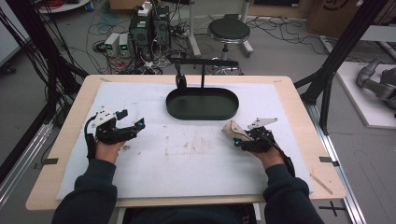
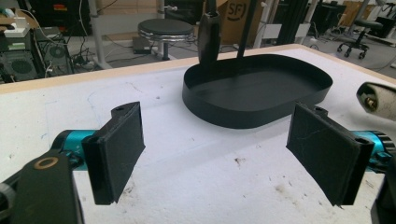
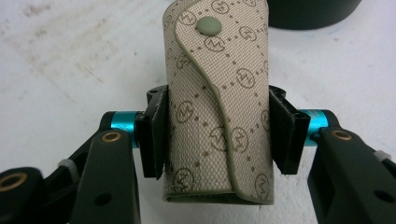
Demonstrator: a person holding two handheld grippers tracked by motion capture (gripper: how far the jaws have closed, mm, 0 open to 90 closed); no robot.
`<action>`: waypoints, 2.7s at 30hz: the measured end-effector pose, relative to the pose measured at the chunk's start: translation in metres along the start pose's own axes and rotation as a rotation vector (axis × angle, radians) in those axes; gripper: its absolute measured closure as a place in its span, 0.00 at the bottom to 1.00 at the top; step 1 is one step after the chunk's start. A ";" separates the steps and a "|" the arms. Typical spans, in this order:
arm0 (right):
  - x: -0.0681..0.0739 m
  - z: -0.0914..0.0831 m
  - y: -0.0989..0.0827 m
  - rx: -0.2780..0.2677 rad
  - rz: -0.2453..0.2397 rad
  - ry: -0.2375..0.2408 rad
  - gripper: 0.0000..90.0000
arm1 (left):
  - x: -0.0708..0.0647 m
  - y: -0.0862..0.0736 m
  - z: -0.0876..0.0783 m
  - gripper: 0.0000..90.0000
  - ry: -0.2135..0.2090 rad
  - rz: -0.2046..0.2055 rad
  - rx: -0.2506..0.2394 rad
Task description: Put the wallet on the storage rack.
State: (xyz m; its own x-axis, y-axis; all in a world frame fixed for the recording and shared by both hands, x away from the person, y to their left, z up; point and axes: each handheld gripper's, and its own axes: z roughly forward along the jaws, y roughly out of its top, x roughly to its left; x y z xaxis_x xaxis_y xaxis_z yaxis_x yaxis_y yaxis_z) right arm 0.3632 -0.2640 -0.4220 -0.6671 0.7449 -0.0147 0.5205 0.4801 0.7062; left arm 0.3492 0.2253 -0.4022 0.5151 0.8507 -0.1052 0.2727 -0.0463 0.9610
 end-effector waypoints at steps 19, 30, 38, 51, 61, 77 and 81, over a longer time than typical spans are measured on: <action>0.005 0.039 0.095 -0.145 -0.067 -0.002 0.53 | 0.000 0.000 -0.001 0.21 -0.001 0.000 -0.004; -0.003 0.090 0.120 -0.101 -0.011 -0.050 0.52 | 0.001 0.000 -0.001 0.21 -0.004 -0.005 -0.007; -0.017 0.117 0.122 -0.061 0.037 -0.108 0.50 | 0.001 0.000 -0.001 0.21 -0.007 -0.006 -0.007; -0.018 0.105 0.115 -0.084 0.040 -0.140 0.27 | 0.001 -0.001 -0.002 0.21 -0.010 -0.010 -0.010; -0.030 0.035 0.076 -0.172 0.037 -0.083 0.24 | -0.001 0.000 -0.002 0.21 -0.038 -0.022 -0.033; -0.041 -0.043 -0.013 -0.217 0.046 -0.143 0.23 | -0.006 0.004 -0.002 0.21 -0.026 0.014 -0.053; -0.043 -0.053 -0.016 -0.252 0.063 -0.160 0.23 | -0.007 0.004 -0.003 0.21 -0.026 0.025 -0.060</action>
State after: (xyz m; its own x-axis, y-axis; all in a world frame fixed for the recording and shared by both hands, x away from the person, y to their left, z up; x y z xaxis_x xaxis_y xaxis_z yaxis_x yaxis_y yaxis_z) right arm 0.3557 -0.3284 -0.3953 -0.5349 0.8426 -0.0629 0.3957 0.3155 0.8625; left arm 0.3438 0.2207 -0.3963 0.5424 0.8356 -0.0868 0.2105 -0.0351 0.9770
